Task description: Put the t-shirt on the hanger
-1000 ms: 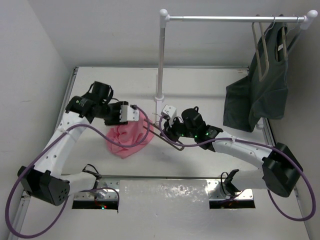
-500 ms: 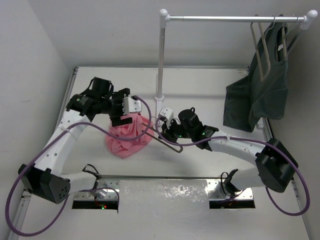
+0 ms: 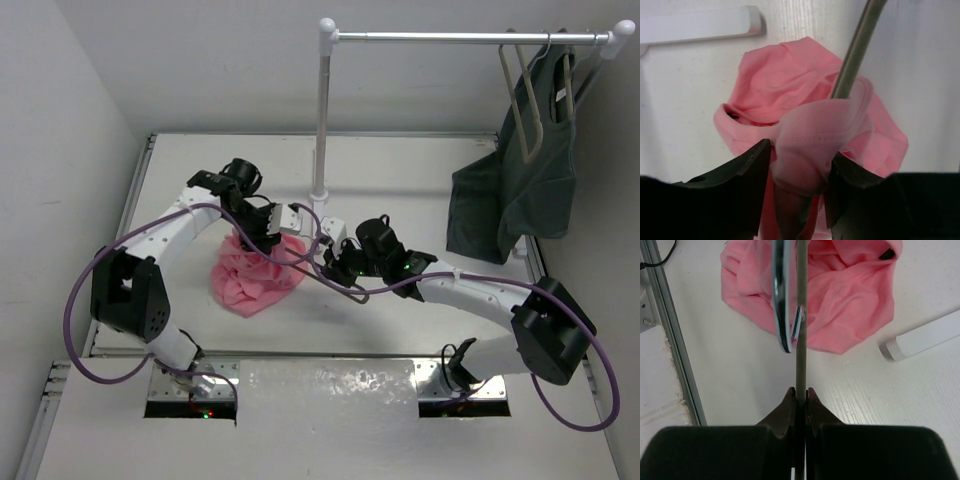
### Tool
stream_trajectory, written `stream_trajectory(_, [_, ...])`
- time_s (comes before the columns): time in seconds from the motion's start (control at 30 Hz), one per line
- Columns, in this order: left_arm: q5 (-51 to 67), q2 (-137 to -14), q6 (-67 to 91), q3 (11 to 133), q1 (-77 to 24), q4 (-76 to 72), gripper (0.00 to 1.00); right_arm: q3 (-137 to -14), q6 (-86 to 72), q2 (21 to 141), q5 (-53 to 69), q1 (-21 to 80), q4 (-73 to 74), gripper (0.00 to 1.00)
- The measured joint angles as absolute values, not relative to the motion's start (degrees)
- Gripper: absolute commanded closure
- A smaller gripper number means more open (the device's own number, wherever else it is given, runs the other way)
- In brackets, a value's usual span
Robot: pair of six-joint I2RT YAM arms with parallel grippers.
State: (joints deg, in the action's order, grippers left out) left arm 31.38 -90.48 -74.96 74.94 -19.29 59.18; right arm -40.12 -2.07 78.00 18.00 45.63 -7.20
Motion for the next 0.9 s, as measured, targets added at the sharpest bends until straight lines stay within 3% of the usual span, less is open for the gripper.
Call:
stream_trajectory(0.33, [36.8, -90.4, -76.0, 75.5, -21.1, 64.6, 0.54, -42.8, 1.0, 78.7, 17.5, 45.6, -7.9, 1.00])
stream_trajectory(0.43, [38.3, -90.0, -75.1, 75.9, -21.3, 64.3, 0.59, -44.1, 1.6, 79.4, 17.4, 45.6, -8.7, 1.00])
stream_trajectory(0.63, [37.6, -89.3, -75.4, 76.1, -21.2, 64.1, 0.85, -45.1, 2.1, 79.5, 17.3, 45.6, -9.0, 1.00])
stream_trajectory(0.7, [37.1, -89.1, -75.8, 76.1, -21.2, 64.2, 0.98, -45.1, 2.2, 79.5, 17.3, 45.6, -9.1, 1.00])
stream_trajectory(0.9, [34.5, -86.4, -75.7, 74.5, -21.3, 62.7, 1.00, -45.1, 2.2, 79.5, 17.3, 45.9, -10.2, 1.00])
